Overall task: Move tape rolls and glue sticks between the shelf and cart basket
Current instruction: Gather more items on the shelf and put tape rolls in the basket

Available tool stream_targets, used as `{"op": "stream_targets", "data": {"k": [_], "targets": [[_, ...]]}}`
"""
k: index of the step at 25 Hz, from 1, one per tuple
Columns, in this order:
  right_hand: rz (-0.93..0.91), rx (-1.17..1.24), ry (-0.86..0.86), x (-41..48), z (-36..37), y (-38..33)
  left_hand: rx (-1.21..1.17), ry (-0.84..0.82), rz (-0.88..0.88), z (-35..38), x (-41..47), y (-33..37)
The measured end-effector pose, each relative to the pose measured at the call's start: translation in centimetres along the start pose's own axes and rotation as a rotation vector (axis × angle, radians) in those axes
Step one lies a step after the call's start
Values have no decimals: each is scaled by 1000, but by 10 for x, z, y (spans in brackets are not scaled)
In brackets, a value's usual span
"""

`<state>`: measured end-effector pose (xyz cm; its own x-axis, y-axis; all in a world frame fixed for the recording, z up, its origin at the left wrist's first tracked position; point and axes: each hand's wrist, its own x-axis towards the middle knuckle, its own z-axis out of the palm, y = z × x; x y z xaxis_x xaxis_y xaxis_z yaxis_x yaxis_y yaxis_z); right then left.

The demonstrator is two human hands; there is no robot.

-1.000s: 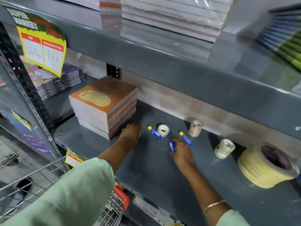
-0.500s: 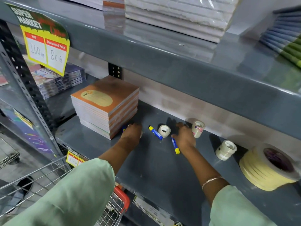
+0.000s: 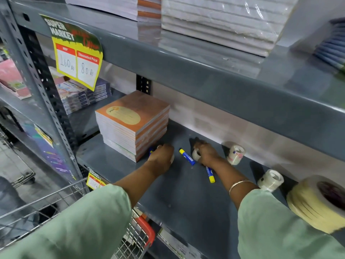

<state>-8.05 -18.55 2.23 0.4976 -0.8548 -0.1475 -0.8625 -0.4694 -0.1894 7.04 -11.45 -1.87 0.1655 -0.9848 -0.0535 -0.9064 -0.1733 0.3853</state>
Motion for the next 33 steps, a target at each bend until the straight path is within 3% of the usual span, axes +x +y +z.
{"op": "stream_targets", "data": {"k": [3,6,11,17,23,26,30,33], "targets": [[-1,33,84,-4,-13,-9,-30,88,18,-17,-29,4],[-117,71,147,-24,-25,-46,-117,141,11,-33,-69,-13],[-427,160,22,-75,14,-139,-190,198,-190,-32,-158,-81],[-625,-10,-247,-105,146,-249,-294,152,-586,61,-272,-188],[-658,-236,-603,-113,302,-278,-288,-46,-833,170,-332,-242],[-733,-338,-635,-114,364,-277,-315,-151,-899,217,-341,-265],[-871,-399,-616,-111,419,-272,-370,-171,-965,260,-340,-280],[-862,-391,-607,-111,442,-265,-380,-187,-955,277,-336,-282]]}}
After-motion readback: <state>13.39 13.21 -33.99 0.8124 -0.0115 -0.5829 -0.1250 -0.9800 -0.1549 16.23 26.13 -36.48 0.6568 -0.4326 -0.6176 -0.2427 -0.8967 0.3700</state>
